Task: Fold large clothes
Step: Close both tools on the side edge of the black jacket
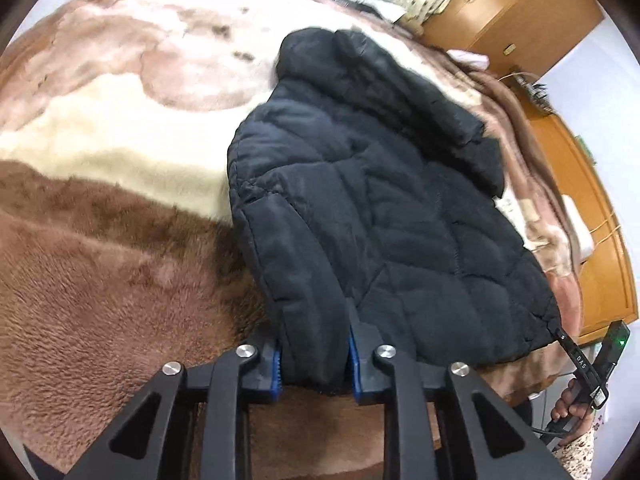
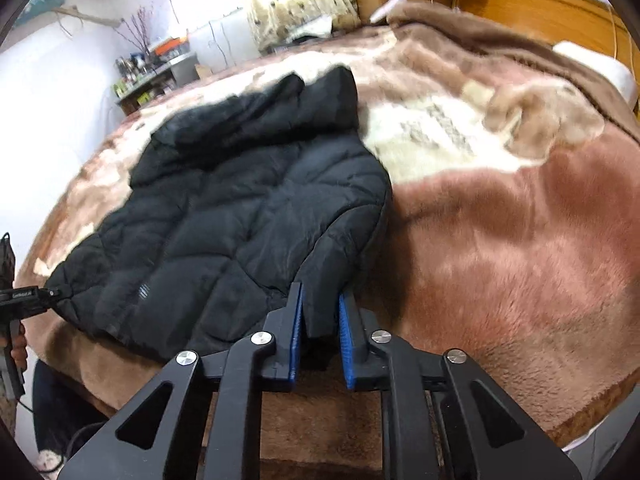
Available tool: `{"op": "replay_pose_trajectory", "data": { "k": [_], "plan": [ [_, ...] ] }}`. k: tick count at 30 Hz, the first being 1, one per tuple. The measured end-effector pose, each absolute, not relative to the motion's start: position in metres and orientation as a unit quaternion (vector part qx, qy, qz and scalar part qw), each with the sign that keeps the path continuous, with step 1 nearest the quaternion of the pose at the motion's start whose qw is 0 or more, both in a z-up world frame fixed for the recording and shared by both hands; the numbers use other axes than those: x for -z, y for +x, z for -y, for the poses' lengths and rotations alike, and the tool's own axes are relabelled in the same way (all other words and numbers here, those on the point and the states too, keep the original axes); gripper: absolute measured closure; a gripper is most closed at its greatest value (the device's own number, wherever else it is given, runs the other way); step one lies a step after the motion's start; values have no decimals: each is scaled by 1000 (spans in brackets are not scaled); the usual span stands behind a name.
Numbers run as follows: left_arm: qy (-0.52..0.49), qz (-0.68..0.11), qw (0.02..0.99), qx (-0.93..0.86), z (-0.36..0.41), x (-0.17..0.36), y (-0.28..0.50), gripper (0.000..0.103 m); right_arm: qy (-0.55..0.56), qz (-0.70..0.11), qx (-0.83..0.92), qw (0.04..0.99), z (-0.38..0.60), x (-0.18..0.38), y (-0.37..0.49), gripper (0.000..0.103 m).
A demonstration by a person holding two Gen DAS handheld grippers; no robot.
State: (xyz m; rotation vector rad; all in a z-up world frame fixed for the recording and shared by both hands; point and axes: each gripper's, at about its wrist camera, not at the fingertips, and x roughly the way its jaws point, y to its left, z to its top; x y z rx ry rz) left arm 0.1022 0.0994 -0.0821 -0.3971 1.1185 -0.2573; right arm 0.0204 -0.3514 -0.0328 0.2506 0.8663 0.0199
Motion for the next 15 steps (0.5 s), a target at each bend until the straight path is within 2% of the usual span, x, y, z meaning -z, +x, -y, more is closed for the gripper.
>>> {"op": "replay_pose_trajectory", "data": {
  "k": [6, 15],
  "plan": [
    [-194, -484, 841, 145, -106, 31, 94, 82, 101, -379, -25, 919, 342, -11, 10, 89],
    [-167, -461, 856, 165, -111, -12, 65, 82, 95, -351, -45, 930, 346, -57, -15, 90]
  ]
}}
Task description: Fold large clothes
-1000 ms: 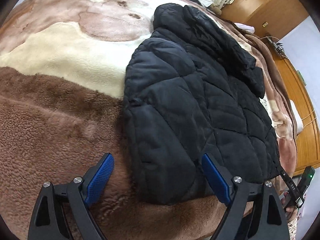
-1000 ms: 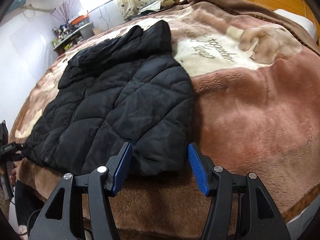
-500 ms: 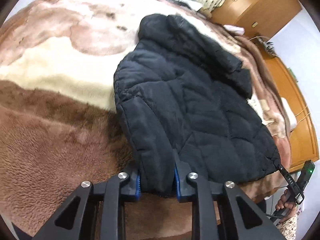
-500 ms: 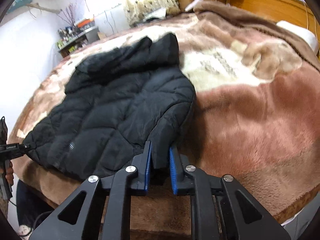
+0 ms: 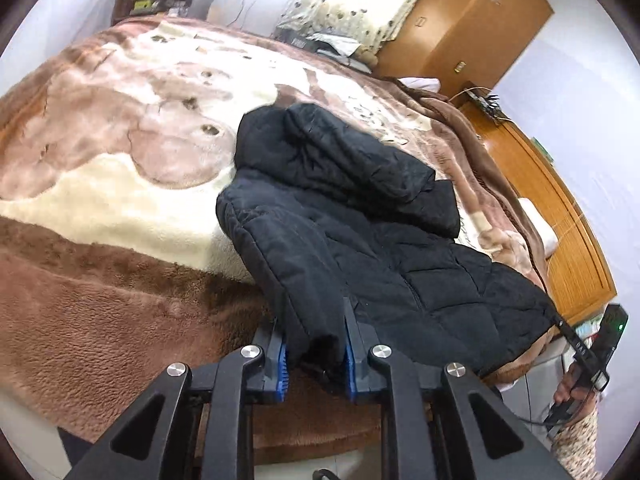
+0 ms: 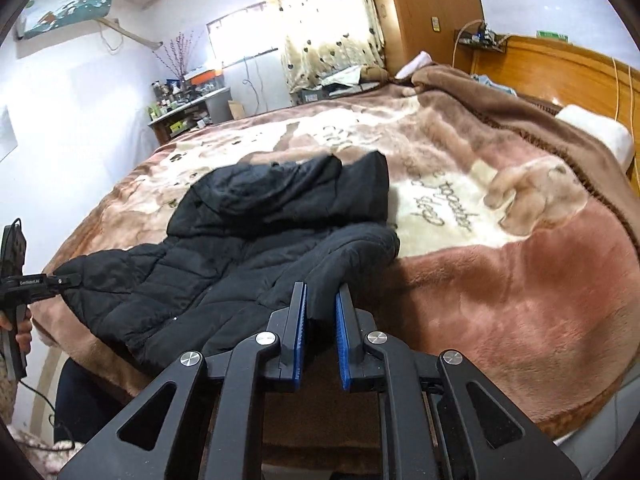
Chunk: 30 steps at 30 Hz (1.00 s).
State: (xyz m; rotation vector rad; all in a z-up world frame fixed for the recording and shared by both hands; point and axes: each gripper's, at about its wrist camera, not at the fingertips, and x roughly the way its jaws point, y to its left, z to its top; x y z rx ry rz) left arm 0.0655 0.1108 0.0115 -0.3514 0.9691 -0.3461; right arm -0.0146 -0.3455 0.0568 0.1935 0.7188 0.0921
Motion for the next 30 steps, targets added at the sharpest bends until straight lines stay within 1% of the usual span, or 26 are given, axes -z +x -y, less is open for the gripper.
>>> {"op": "replay_pose_trajectory", "data": {
  "k": [6, 11, 23, 30],
  "plan": [
    [-167, -452, 857, 179, -110, -33, 60, 82, 102, -343, -40, 933, 354, -78, -17, 90],
    [-174, -437, 864, 181, -103, -51, 90, 82, 89, -335, -36, 937, 351, -90, 13, 90],
    [-168, -429, 877, 140, -83, -83, 199, 82, 60, -331, -7, 942, 356, -117, 98, 90],
    [-180, -442, 872, 111, -81, -79, 264, 82, 59, -340, 10, 938, 367, -121, 167, 90]
  ]
}}
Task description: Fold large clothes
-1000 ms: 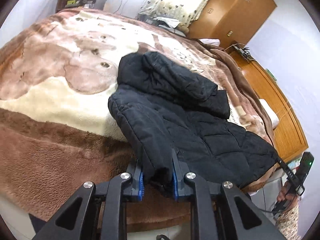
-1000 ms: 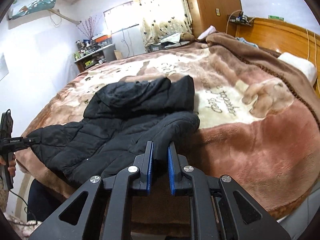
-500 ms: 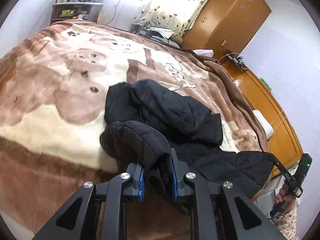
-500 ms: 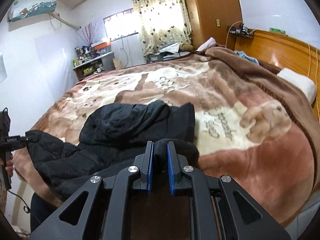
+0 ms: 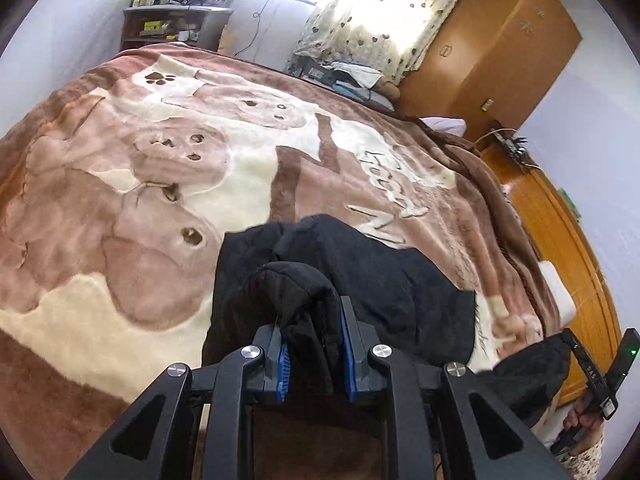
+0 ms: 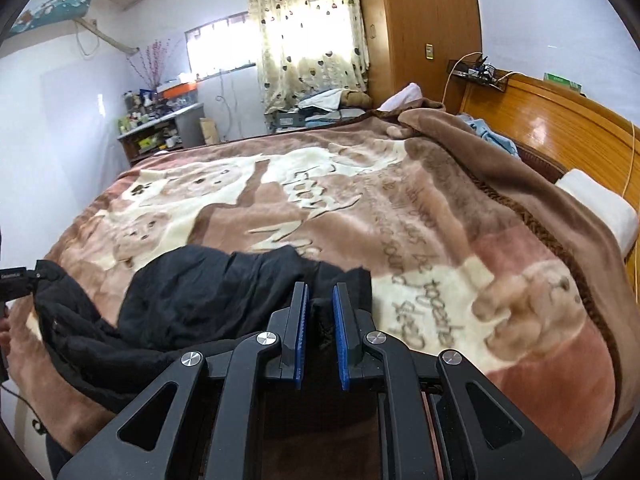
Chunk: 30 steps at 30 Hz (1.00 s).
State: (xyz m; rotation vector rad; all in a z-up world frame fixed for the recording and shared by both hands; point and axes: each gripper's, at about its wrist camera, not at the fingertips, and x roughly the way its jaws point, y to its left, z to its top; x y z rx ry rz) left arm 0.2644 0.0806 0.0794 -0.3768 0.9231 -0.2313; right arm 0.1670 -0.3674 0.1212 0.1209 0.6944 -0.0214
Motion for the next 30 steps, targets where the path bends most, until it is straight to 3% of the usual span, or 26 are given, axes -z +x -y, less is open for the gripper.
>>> {"op": "replay_pose_trajectory", "data": {
  "k": [15, 18, 22, 27, 30],
  "plan": [
    [-228, -498, 836, 36, -78, 1, 400, 74, 53, -376, 84, 921, 401, -79, 294, 94],
    [-261, -519, 813, 29, -80, 21, 425, 64, 78, -376, 94, 919, 411, -70, 299, 94],
    [-284, -493, 822, 32, -88, 18, 432, 30, 74, -392, 84, 913, 411, -51, 299, 93],
    [-233, -444, 862, 76, -99, -7, 411, 26, 68, -416, 27, 906, 413, -23, 295, 75],
    [-189, -454, 868, 76, -106, 3, 401, 18, 90, -421, -14, 903, 417, -7, 293, 51]
  ]
}}
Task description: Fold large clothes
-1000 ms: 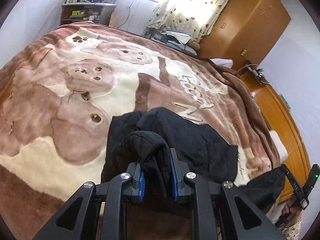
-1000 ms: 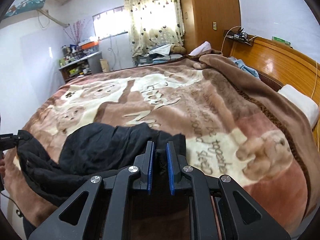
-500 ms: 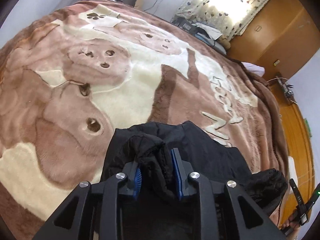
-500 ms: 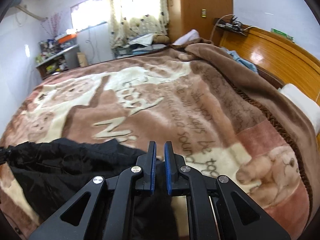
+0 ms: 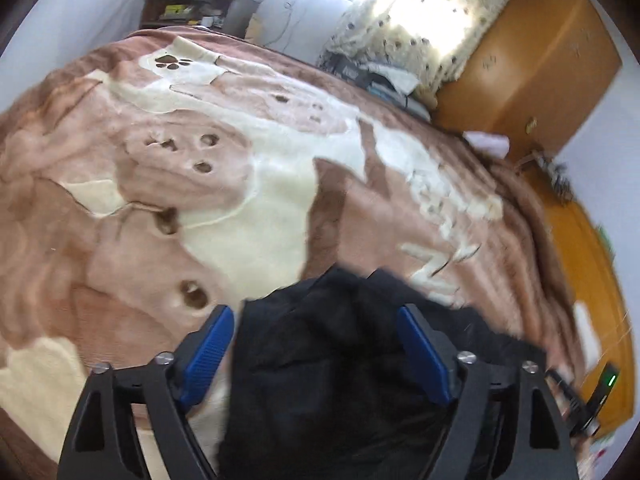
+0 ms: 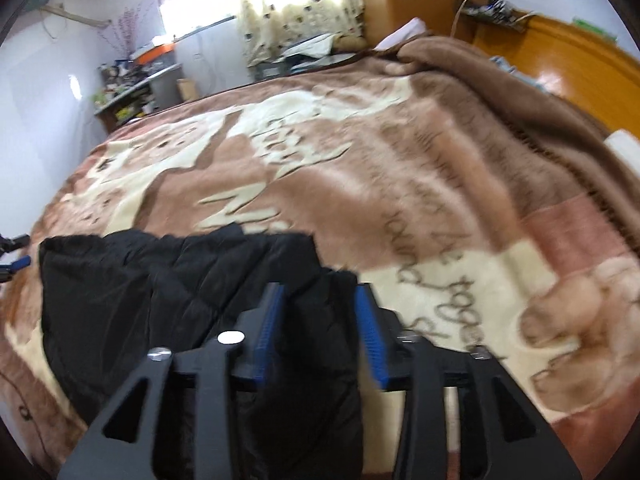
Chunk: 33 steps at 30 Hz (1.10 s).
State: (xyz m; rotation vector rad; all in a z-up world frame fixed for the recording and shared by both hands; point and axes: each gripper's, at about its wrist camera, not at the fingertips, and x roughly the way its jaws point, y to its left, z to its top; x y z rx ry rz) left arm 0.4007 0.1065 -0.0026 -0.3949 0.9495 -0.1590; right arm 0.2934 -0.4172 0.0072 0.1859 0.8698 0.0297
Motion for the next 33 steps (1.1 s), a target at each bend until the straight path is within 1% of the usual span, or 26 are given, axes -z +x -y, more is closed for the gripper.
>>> {"op": "replay_pose_trajectory", "data": {
  "k": [1, 2, 4, 6, 10, 11, 12, 13, 14, 16, 18, 20, 21, 25, 26, 30, 33],
  "plan": [
    [-170, -464, 866, 78, -106, 11, 401, 18, 100, -421, -30, 901, 418, -3, 295, 43],
    [-162, -475, 861, 80, -105, 18, 402, 18, 109, -424, -45, 898, 417, 1, 297, 38],
    [-156, -496, 848, 103, -96, 35, 406, 18, 121, -432, -82, 890, 414, 10, 304, 36],
    [-150, -510, 838, 126, -86, 48, 410, 18, 107, -432, -86, 891, 409, 13, 312, 35],
    [-119, -528, 833, 115, -61, 60, 422, 19, 101, -459, -97, 877, 401, 22, 336, 34],
    [-116, -525, 836, 111, -59, 59, 423, 24, 112, -466, -92, 873, 403, 23, 340, 42],
    [-116, -523, 838, 107, -57, 57, 424, 32, 122, -466, -88, 872, 406, 23, 341, 56],
    [-113, -526, 837, 101, -57, 54, 424, 50, 125, -464, -86, 873, 406, 22, 342, 80],
    [-109, -527, 837, 96, -57, 52, 424, 62, 128, -450, -83, 880, 408, 16, 340, 86],
    [-107, -510, 848, 98, -62, 37, 422, 73, 124, -413, -79, 899, 408, 0, 331, 89],
    [-117, -483, 863, 95, -72, 21, 421, 75, 125, -381, -67, 914, 410, -13, 326, 89],
    [-127, -469, 869, 89, -76, 18, 427, 76, 136, -365, -59, 919, 411, -19, 331, 89],
    [-117, -469, 872, 79, -75, 21, 432, 76, 122, -379, -46, 916, 406, -15, 341, 89],
    [-107, -529, 841, 45, -68, 72, 456, 75, 69, -475, -5, 877, 388, 32, 381, 87],
    [-108, -533, 838, 42, -67, 79, 458, 74, 65, -485, 1, 872, 386, 41, 384, 86],
    [-72, -535, 841, 40, -59, 87, 462, 72, 22, -520, 26, 853, 376, 61, 397, 81],
    [-69, -542, 837, 28, -57, 88, 462, 67, -30, -548, 30, 835, 361, 70, 401, 78]
  ]
}}
